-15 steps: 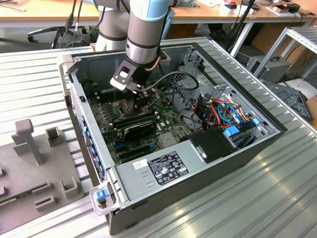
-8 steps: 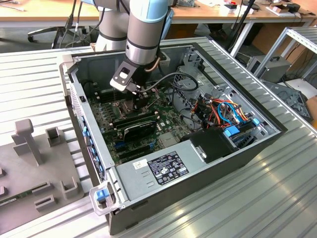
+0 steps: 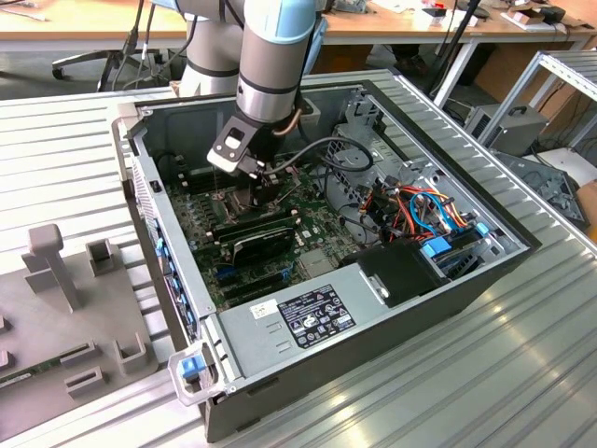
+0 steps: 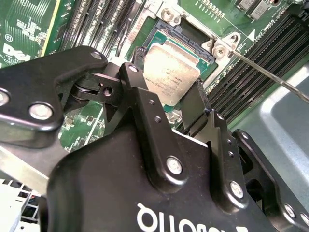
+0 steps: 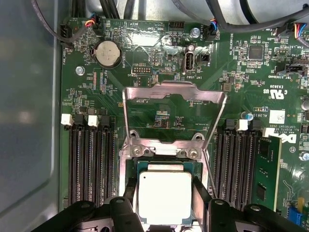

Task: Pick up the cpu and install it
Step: 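Place the cpu into insertion slot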

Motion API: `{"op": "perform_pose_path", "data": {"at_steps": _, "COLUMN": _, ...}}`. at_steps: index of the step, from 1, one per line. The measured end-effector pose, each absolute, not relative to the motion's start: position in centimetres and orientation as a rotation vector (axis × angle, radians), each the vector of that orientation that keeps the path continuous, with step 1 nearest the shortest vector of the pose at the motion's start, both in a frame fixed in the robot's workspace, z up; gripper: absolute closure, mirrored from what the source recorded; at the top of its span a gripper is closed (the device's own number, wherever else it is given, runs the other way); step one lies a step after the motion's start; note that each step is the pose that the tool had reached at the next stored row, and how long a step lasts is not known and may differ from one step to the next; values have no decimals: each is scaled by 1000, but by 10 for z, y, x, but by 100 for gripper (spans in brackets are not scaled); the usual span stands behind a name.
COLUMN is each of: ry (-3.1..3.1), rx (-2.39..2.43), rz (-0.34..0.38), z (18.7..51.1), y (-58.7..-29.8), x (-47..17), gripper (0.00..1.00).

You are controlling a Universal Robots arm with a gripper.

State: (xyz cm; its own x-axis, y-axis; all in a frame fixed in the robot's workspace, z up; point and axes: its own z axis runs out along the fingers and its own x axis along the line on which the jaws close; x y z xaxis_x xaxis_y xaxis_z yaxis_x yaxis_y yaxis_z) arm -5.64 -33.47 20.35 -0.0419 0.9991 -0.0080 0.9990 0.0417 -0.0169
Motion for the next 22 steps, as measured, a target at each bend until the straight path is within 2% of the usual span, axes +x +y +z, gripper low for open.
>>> {"op": "perform_pose_path", "data": {"at_steps": 22, "ry": -2263, "rx": -2170, "rz": 28, "z": 202, "y": -335, "x": -58, "gripper": 45}}
